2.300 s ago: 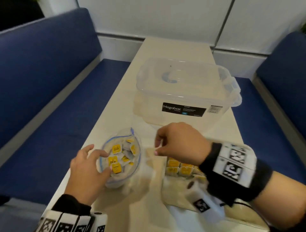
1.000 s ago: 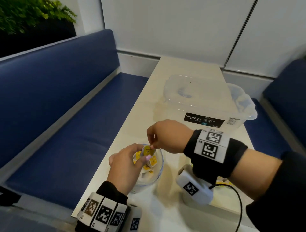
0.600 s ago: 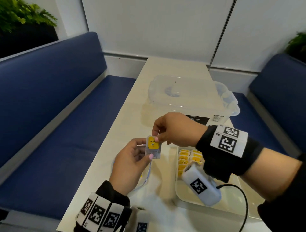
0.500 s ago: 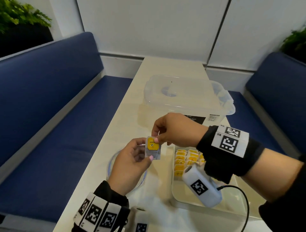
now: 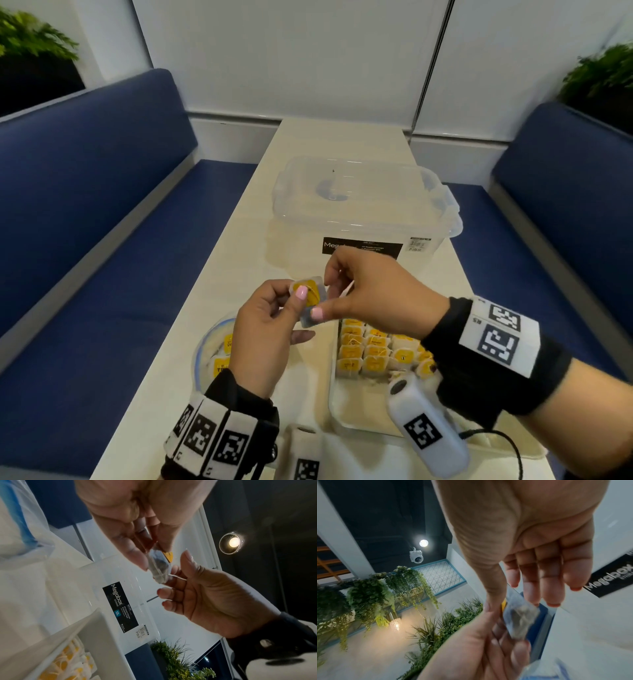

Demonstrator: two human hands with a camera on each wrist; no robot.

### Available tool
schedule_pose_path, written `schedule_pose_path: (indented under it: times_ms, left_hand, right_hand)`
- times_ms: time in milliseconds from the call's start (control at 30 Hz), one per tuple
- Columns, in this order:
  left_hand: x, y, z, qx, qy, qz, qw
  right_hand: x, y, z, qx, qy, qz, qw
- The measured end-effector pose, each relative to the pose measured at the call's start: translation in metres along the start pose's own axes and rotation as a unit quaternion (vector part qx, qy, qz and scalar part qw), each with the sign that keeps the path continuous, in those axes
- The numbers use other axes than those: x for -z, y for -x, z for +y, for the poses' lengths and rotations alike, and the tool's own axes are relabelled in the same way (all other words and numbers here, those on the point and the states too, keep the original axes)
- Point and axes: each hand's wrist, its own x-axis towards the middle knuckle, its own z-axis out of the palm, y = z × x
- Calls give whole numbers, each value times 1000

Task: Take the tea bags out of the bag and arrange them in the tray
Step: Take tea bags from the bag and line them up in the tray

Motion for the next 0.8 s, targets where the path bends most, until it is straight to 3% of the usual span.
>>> schedule_pose_path:
  times_ms: [200, 367, 567, 700, 800]
  left_hand:
    - [-14, 1, 4, 4, 38, 14, 999]
    - [-16, 0, 6, -5, 18, -24, 1000]
    - [-18, -3, 5, 7, 118, 4, 993]
    - [-19, -6, 6, -18, 112, -7, 994]
    - [-22, -9, 4, 4, 138, -2, 990]
  right_hand:
    - [-17, 9, 13, -9, -31, 88, 996]
    - [-13, 10, 21, -11, -81, 116, 990]
    - [-5, 17, 19, 24, -225, 124, 966]
    - [-5, 14, 24, 29, -220, 121, 968]
    - [-1, 17, 24, 22, -190, 98, 977]
